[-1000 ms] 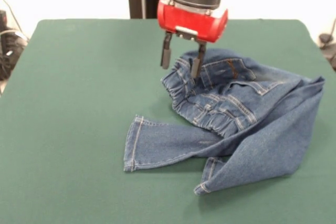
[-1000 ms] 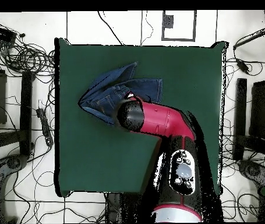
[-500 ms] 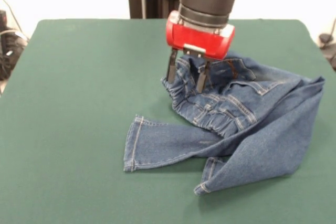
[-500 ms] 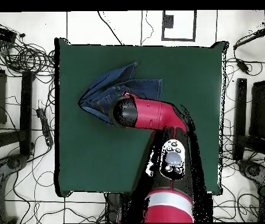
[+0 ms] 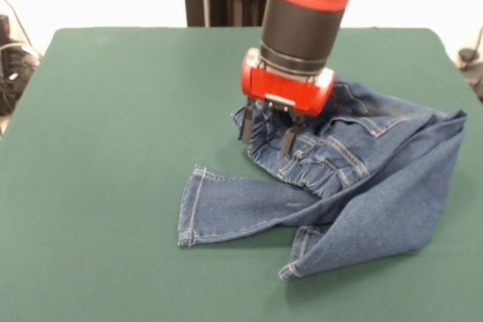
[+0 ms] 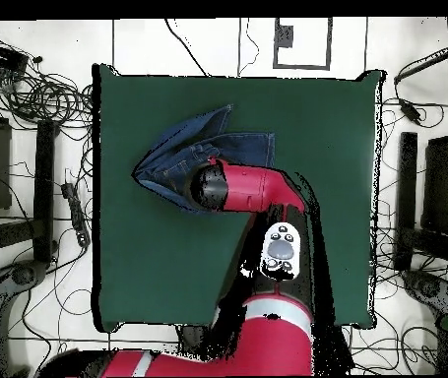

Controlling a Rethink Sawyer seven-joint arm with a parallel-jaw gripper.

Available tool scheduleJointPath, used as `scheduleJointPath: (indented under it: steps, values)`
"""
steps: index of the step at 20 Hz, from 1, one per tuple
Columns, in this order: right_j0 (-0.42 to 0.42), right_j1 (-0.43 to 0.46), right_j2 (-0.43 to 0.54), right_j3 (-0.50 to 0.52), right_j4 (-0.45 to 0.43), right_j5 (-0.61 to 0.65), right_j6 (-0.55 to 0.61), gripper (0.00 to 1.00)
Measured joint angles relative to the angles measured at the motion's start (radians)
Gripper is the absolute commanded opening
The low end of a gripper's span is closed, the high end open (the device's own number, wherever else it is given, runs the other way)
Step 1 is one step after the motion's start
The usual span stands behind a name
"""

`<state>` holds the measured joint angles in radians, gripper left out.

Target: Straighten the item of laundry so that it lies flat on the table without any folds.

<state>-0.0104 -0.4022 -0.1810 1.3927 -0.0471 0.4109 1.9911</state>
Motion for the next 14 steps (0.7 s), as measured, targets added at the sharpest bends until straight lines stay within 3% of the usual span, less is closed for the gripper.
scheduleJointPath:
  steps: [14]
  values:
    - [-0.024,0.119,0.005,-0.068,0.0,0.006,0.0,1.0]
